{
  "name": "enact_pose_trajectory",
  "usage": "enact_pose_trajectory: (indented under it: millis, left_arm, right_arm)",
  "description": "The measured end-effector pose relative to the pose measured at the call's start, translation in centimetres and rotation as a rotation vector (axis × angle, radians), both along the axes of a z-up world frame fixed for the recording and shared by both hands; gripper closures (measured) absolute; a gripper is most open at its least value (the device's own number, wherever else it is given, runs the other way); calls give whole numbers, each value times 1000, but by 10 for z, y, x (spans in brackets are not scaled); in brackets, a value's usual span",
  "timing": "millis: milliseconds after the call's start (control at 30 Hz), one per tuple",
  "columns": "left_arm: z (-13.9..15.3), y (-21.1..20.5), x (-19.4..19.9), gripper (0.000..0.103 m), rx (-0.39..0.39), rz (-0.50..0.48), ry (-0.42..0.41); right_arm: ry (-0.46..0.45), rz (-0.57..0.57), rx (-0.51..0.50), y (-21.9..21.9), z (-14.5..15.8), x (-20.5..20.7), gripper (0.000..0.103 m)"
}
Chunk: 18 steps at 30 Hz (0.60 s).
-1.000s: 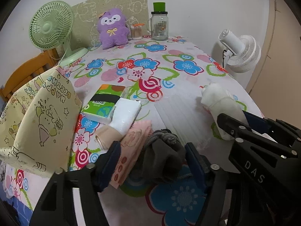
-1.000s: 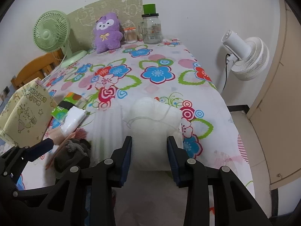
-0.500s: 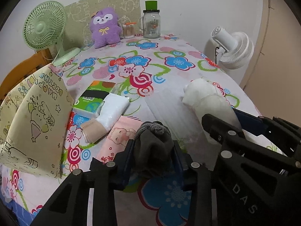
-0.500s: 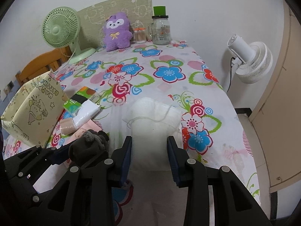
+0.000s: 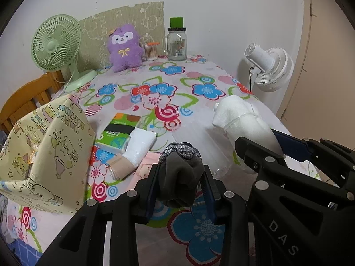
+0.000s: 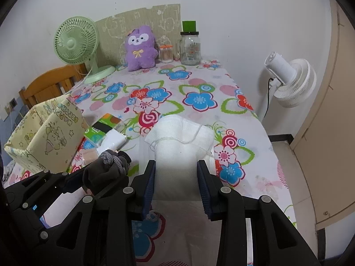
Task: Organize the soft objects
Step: 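Grasp the white folded towel with the right tool while the left tool grasps the grey sock, then lift the towel with the right tool while the left tool lifts the sock toward the box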
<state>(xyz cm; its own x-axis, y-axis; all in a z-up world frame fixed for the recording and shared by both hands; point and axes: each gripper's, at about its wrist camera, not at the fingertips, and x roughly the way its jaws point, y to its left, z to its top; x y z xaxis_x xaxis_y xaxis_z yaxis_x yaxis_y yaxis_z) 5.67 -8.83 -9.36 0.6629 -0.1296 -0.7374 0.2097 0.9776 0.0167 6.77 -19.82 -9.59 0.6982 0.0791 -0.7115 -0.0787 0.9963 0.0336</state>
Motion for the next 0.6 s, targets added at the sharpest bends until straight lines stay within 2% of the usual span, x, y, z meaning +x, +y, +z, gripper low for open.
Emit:
enact_pose_trajectory:
  millis: [600]
  left_arm:
    - [43, 9, -11, 66, -11, -21, -86]
  right_arm:
    - [-86, -21, 4, 8, 45, -17, 63]
